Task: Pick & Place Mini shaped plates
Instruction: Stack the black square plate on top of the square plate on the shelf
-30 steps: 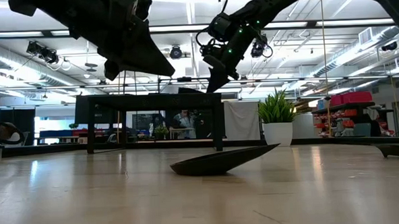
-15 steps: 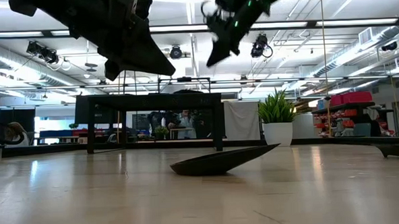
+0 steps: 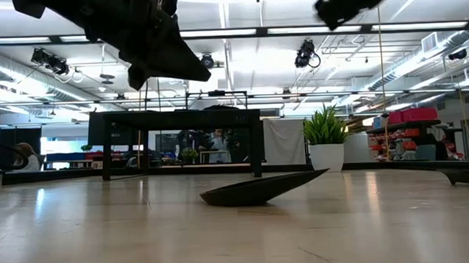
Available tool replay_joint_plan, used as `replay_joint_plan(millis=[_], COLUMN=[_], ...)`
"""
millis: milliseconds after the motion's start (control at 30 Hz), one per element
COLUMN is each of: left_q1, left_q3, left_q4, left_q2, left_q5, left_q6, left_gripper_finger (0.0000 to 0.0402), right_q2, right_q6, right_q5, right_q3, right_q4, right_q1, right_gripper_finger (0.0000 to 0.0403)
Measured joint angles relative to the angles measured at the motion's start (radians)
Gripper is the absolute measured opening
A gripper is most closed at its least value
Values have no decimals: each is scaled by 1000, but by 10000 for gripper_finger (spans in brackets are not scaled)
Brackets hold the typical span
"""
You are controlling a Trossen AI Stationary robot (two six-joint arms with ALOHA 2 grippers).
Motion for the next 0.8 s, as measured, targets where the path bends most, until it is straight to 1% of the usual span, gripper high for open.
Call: replay_joint_plan(millis=[67, 167, 267, 333, 467, 633, 733, 800], left_q1=[0, 0, 0, 0, -16, -47, -66, -77], left_q3=[0, 0, 0, 0, 0, 0, 0, 0], left_q4=[23, 65, 101, 126, 161, 191, 212, 216], left_q2=[0, 0, 0, 0, 1, 1, 1, 1], left_q5=[-1, -3, -11, -9, -6, -20, -28, -30], left_q6=[25, 57, 63, 60, 50, 37, 22, 20], left_gripper_finger=[16, 16, 16, 16, 16, 16, 16, 16], right_q2=[-41, -43, 14, 72, 207, 378, 464, 516], right_q6=[22, 52, 107, 137, 132, 50, -38, -90], right_q5=[-13, -16, -15, -15, -11, -12, -3, 38], right_q3=[-92, -198, -248, -253, -235, -208, -188, -186], right_q4=[70, 194, 334, 378, 437, 534, 556, 553], right_q1=[112, 279, 420, 494, 599, 662, 683, 701], right_gripper_finger=[4, 6, 19, 33, 73, 128, 147, 151])
